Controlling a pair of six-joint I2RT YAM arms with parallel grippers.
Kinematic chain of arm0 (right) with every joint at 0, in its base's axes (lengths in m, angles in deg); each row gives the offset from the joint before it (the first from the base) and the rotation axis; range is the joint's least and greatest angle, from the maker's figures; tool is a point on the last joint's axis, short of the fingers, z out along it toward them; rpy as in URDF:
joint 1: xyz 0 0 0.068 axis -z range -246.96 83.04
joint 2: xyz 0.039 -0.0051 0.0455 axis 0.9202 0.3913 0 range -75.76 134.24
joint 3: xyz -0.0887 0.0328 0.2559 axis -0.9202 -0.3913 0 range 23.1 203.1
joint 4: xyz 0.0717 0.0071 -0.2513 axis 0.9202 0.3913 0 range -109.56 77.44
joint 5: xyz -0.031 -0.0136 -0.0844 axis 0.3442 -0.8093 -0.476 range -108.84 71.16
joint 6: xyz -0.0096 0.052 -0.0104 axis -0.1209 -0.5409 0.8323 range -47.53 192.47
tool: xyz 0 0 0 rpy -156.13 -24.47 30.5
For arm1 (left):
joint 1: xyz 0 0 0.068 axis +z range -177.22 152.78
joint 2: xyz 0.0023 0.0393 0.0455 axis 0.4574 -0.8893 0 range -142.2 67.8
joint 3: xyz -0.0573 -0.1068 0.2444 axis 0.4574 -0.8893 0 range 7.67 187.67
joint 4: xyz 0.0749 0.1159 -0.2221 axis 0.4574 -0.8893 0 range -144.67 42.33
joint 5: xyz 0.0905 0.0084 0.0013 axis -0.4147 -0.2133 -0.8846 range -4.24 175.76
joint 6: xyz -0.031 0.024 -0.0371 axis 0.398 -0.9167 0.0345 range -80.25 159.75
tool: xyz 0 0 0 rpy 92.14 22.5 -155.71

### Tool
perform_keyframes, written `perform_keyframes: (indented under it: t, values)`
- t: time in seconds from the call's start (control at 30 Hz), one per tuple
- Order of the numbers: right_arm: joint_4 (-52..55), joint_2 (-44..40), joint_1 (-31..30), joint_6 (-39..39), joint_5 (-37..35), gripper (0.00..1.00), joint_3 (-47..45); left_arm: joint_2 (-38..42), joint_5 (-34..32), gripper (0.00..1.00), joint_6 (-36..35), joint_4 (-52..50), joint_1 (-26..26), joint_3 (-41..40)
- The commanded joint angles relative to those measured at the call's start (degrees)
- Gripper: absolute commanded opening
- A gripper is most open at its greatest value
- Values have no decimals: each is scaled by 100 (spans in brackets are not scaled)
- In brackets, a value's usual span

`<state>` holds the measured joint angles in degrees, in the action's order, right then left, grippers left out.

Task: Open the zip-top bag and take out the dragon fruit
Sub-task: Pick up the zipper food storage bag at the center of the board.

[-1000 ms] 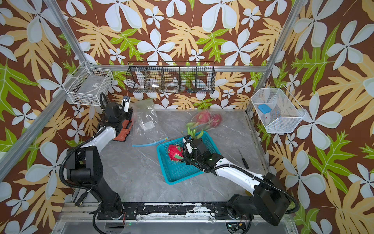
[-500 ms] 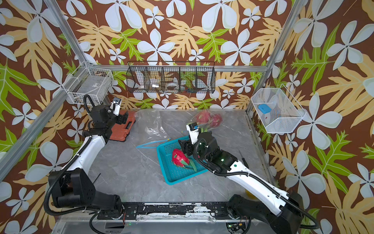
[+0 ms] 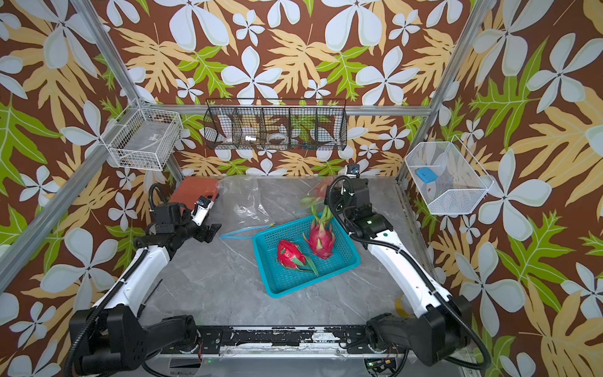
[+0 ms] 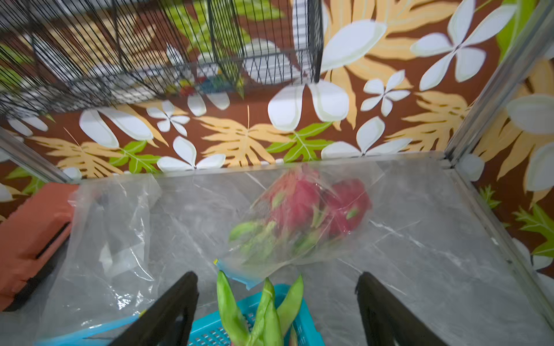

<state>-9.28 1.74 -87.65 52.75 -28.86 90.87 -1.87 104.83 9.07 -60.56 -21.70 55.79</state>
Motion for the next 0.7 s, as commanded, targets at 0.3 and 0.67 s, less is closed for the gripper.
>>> perform_keyframes:
  t: [0.3, 0.67]
  values:
    - [-1024, 943, 12, -1358, 367, 82, -474, -218, 167, 85, -202, 352, 4, -247]
    - [-633, 1953, 21, -1372, 180, 62, 652, -46, 77, 84, -343, 539, 7, -575]
